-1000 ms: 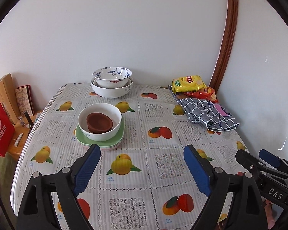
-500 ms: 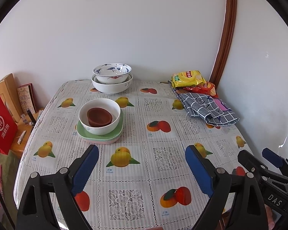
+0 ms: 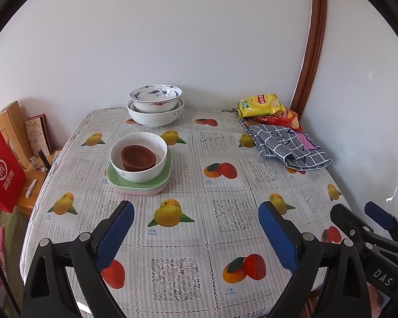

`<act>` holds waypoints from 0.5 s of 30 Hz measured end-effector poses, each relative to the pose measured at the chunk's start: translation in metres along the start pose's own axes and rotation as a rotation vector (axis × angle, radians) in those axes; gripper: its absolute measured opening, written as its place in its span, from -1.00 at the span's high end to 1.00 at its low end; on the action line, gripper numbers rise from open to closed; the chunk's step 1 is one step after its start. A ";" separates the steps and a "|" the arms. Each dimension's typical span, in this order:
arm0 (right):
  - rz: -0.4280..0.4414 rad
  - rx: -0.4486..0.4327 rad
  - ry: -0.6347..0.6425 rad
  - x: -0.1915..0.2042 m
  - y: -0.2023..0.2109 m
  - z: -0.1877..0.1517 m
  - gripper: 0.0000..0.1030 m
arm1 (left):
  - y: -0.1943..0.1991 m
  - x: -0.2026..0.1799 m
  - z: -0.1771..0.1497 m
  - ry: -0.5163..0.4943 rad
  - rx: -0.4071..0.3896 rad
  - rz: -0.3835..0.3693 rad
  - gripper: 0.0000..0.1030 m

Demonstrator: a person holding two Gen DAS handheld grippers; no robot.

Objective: Organize plates and bowls

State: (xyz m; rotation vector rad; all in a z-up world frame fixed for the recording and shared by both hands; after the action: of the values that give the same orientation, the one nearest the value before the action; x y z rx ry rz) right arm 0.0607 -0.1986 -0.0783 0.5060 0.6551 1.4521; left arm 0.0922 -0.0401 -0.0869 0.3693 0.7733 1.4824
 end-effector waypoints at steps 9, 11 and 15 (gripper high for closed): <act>-0.003 -0.008 0.003 -0.001 0.004 0.001 -0.80 | 0.001 -0.001 -0.002 -0.006 0.001 0.000 -0.86; -0.005 -0.009 0.004 0.000 0.004 0.000 -0.80 | 0.002 -0.001 -0.002 -0.007 0.001 -0.001 -0.86; -0.003 -0.011 0.007 0.001 0.005 0.000 -0.80 | 0.002 0.000 -0.003 -0.007 0.006 0.002 -0.86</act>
State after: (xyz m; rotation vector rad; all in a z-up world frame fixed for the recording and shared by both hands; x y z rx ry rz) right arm 0.0570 -0.1970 -0.0749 0.4917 0.6530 1.4545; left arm 0.0888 -0.0404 -0.0875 0.3798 0.7716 1.4801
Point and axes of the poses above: each gripper's, at about its wrist camera, not at the fingertips, and y roughly against the way its jaws point, x to its left, z to its top, the point moved 10 cm from there along -y, roughly the way its jaws point, and after that the axes turned 11 degrees about y, right-handed, at the moved point
